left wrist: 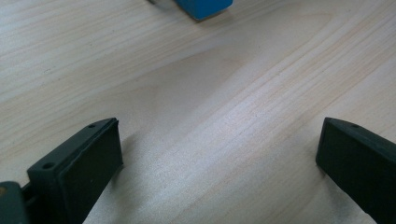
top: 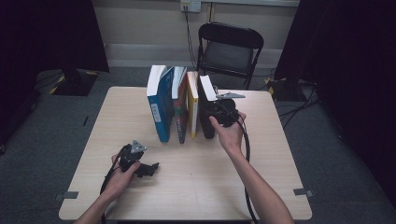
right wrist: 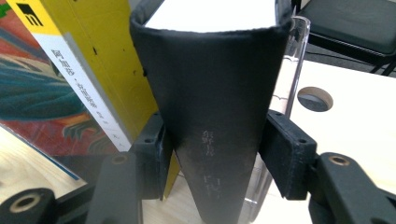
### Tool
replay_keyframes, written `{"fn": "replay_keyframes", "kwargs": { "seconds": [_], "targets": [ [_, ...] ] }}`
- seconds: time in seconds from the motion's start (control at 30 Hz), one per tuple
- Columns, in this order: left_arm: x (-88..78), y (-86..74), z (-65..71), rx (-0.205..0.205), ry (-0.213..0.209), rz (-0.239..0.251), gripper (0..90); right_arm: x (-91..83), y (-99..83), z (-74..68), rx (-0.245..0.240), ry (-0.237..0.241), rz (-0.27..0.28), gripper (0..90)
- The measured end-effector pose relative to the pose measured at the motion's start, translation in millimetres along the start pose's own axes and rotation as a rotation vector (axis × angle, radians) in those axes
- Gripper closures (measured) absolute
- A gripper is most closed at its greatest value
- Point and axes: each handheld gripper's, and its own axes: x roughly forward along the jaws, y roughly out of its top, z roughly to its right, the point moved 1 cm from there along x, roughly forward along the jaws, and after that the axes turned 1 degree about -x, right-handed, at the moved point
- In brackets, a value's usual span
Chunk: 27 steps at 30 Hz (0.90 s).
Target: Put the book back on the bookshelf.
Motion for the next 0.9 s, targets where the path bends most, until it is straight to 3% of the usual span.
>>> {"fn": "replay_keyframes", "kwargs": {
  "seconds": [0.2,0.3,0.53,0.9],
  "targets": [
    [0.0,0.0,0.0,0.000,0.000,0.000,0.0,4.1,-1.7,-3.2,-0.025,-0.010,0.016,45.1],
    [0.0,0.0,0.0,0.000,0.000,0.000,0.0,6.0,-3.6,-2.1,-0.006,-0.006,0.036,45.9],
    [0.0,0.0,-0.1,0.000,0.000,-0.001,0.0,5.8,1.1,-8.4,-0.023,-0.061,0.030,49.1],
    [-0.1,0.1,-0.1,0.001,0.000,-0.001,0.0,7.4,9.4,-20.4,0.074,-0.111,0.020,49.5]
  ]
}}
